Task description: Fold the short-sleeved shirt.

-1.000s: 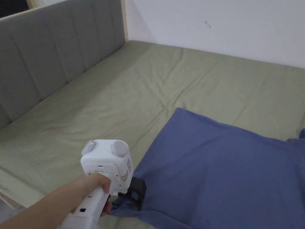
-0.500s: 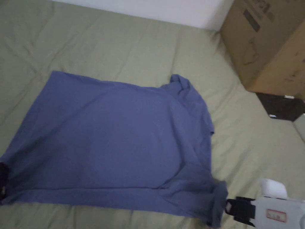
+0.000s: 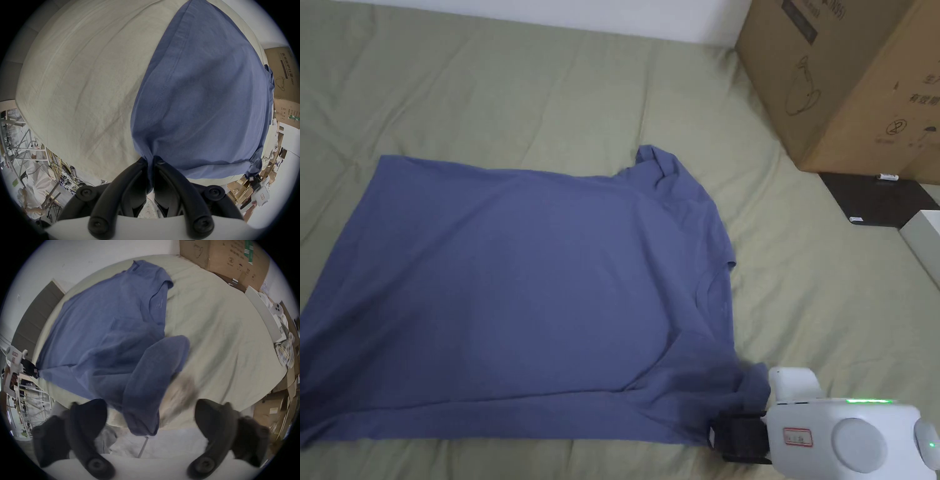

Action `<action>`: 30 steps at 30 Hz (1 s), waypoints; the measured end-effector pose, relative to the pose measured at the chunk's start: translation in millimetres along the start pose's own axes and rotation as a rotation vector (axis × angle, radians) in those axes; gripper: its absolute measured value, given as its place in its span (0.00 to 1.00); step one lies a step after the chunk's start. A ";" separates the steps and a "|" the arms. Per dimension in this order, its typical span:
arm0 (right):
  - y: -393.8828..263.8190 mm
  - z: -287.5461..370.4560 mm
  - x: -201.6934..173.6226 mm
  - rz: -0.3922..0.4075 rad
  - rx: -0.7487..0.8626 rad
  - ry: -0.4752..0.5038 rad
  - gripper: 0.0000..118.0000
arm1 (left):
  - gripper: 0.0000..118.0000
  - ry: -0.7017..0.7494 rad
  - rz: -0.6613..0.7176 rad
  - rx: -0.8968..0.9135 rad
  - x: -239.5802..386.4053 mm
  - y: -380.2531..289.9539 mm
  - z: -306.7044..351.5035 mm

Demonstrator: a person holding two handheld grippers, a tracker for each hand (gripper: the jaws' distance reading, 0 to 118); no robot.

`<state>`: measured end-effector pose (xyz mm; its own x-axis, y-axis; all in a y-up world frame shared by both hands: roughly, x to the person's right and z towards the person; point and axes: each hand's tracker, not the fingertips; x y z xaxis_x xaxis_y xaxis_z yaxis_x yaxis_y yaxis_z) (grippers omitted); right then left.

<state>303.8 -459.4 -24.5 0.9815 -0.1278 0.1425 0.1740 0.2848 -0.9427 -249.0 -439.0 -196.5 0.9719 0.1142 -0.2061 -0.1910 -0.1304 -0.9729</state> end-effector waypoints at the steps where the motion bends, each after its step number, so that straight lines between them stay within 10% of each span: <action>1: 0.0 -1.2 1.4 -0.027 -0.036 0.021 0.07 | 0.05 -0.004 0.003 0.001 -1.9 -0.7 0.4; 9: -5.2 24.6 7.9 -0.115 0.031 0.082 0.07 | 0.05 -0.053 0.003 0.023 -12.7 -7.3 14.1; 17: 60.3 80.4 0.5 -0.024 0.096 0.081 0.07 | 0.05 -0.105 -0.093 0.145 12.9 12.5 88.5; 30: 207.1 -9.5 2.8 -0.016 0.017 -0.030 0.07 | 0.05 0.012 -0.053 0.061 93.2 166.1 42.8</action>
<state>341.9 -409.8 -222.2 0.9806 -0.1037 0.1666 0.1905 0.2993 -0.9350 -196.1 -407.9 -381.9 0.9824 0.1073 -0.1530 -0.1467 -0.0645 -0.9871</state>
